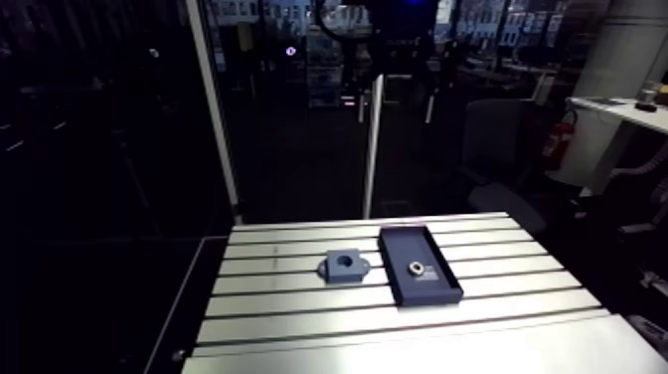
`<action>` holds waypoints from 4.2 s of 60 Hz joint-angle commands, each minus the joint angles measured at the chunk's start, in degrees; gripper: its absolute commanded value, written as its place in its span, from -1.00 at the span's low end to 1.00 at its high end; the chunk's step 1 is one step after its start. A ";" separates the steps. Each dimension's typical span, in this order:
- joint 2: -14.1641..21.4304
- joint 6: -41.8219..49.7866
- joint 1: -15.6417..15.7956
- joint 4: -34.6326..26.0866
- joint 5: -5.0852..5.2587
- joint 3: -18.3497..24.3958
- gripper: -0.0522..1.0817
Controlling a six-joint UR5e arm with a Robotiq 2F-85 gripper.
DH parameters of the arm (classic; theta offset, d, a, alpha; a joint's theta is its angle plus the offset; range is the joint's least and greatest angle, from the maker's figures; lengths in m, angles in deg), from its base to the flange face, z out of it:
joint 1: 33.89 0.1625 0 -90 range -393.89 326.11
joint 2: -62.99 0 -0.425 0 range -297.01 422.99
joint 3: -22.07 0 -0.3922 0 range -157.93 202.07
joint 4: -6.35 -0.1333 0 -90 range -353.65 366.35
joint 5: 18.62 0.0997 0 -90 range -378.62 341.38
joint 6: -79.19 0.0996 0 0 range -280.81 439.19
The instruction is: Pick up the bearing and press it into the housing until flush.
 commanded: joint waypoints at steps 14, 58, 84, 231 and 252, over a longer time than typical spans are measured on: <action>-1.05 -0.97 2.73 -3.34 0.18 2.20 -0.90; -2.88 -11.35 -2.90 5.83 -0.18 -2.30 -0.89; -4.61 -18.16 -7.97 18.50 -0.19 -12.34 -0.89; -19.22 -16.72 -10.02 38.15 -1.76 -23.56 -0.43; -19.59 -16.72 -10.02 39.47 -1.84 -23.56 -0.42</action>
